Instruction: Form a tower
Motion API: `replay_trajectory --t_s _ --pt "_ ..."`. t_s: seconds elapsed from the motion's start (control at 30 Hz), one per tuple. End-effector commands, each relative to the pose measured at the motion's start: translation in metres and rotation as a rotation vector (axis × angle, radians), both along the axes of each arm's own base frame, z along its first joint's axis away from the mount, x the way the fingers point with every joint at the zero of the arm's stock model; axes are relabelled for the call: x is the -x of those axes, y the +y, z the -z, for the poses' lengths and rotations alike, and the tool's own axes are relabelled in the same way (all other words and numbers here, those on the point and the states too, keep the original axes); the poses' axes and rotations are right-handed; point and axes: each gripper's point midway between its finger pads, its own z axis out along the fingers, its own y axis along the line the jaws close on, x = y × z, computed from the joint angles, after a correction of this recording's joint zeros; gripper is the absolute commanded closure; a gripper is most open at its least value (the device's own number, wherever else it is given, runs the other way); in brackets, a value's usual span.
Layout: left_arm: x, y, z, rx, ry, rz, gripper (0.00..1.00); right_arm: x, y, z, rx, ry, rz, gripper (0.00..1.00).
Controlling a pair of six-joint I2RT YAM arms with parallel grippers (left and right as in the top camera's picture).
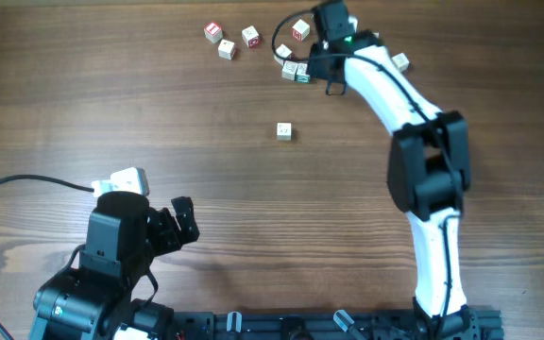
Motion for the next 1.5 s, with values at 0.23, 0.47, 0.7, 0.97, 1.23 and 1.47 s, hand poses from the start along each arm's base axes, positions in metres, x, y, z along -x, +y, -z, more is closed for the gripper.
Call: replay_trajectory --t_s 0.23,0.47,0.7,0.97,1.23,1.47 --pt "0.0 0.002 0.0 -0.007 -0.004 -0.007 0.0 0.124 0.071 -0.094 -0.056 0.157 -0.276 0.78" --pt "0.0 0.002 0.0 -0.007 -0.004 -0.007 0.0 0.142 0.089 -0.022 -0.05 0.211 -0.162 0.76" --pt "0.0 0.002 0.0 -0.007 -0.004 -0.007 0.0 0.138 0.091 0.024 -0.068 0.157 -0.185 0.74" --pt "-0.001 0.002 0.0 -0.006 -0.005 -0.007 0.0 0.123 0.084 0.025 -0.001 0.093 -0.181 0.73" --pt "-0.001 0.002 0.0 -0.007 -0.004 -0.008 0.0 0.123 0.083 0.043 -0.02 0.118 -0.112 0.73" --pt "0.0 0.002 0.0 -0.007 -0.004 -0.007 0.0 0.124 0.084 0.053 -0.004 0.124 -0.112 0.73"
